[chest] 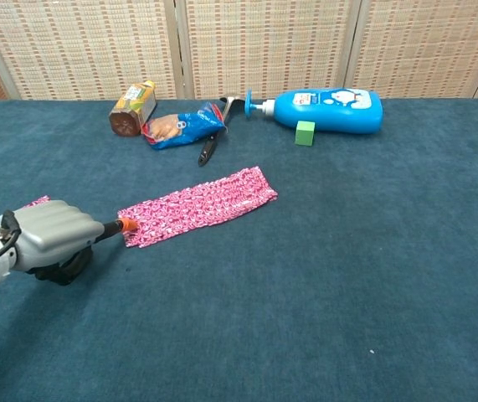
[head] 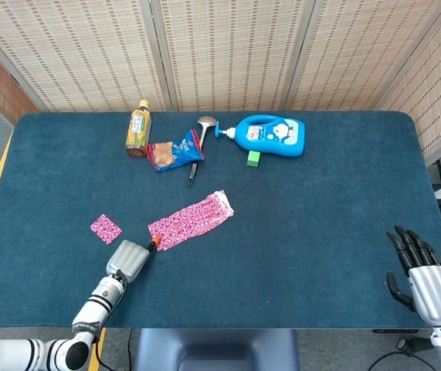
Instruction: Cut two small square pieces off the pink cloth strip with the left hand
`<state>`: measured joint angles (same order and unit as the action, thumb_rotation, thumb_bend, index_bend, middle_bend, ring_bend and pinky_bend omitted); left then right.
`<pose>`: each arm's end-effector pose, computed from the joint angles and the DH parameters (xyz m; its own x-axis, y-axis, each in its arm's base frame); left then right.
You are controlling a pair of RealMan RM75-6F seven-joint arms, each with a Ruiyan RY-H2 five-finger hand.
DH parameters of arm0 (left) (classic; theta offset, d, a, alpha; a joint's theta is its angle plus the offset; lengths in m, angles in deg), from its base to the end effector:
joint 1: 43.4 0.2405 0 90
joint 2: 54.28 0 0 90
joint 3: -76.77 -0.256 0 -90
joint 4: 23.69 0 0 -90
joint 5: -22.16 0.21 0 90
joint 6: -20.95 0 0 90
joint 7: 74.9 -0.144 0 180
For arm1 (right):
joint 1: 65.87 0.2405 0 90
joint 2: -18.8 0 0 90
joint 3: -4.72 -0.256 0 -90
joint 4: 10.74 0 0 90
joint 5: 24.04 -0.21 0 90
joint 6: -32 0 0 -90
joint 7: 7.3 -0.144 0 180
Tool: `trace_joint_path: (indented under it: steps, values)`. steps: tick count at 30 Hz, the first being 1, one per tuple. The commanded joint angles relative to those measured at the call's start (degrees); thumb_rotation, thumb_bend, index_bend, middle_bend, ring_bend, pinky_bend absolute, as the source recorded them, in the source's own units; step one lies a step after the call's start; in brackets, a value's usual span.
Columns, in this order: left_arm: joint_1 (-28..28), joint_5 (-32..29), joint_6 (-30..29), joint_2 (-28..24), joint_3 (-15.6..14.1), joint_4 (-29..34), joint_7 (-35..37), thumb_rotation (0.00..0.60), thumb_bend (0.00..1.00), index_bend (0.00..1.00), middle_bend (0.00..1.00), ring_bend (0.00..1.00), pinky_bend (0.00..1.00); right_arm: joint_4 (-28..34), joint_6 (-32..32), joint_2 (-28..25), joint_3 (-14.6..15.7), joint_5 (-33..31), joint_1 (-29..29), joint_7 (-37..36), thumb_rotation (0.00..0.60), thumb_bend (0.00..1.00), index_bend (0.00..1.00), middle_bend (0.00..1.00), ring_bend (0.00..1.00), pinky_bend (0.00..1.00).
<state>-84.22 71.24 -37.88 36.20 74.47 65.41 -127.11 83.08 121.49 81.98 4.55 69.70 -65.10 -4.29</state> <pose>-0.2030 0.2832 -0.0491 0.8060 0.3311 0.4906 0.5917 -0.4257 -0.6847 -0.3002 -0.1484 0.1582 0.4389 0.0034 0.8985 -0.8957 -0.0777 0.4379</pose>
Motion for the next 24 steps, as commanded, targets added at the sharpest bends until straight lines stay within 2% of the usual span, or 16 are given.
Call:
trace_joint_path:
  steps: [1,6,9,13,24]
  values:
    - [0.00,-0.47,-0.07,-0.38,-0.36,0.14,-0.40,0.600,0.82,0.00,0.73,0.75,0.70,0.01,-0.01,0.02,-0.04,-0.06,0.00,0.03,0.600,0.48,0.00,0.00,0.00,0.17]
    - [0.48,-0.74,-0.69,-1.96,-1.43,1.64,-0.69,0.600,0.82,0.01,0.73,0.75,0.70,0.06,-0.10,-0.01,-0.01,-0.10,0.02,0.08,0.600,0.48,0.00,0.00,0.00,0.17]
    - [1.27,-0.14,-1.39,-3.44,-2.54,3.21,-0.20,0.600,0.82,0.06,0.73,0.75,0.70,0.06,0.03,0.02,-0.01,-0.06,-0.03,0.09,0.600,0.48,0.00,0.00,0.00,0.17]
    - [2.68,2.02,-2.80,-5.26,-4.08,4.84,1.12,0.600,0.82,0.13,0.73,0.75,0.70,-0.01,-0.10,0.14,0.01,-0.08,0.01,0.25,0.600,0.48,0.00,0.00,0.00,0.17]
    - [7.54,9.68,-7.60,-9.37,-7.82,8.63,5.10,0.600,0.82,0.16,0.73,0.75,0.70,0.15,-0.42,0.16,0.00,-0.32,0.09,0.59,0.600,0.48,0.00,0.00,0.00,0.17]
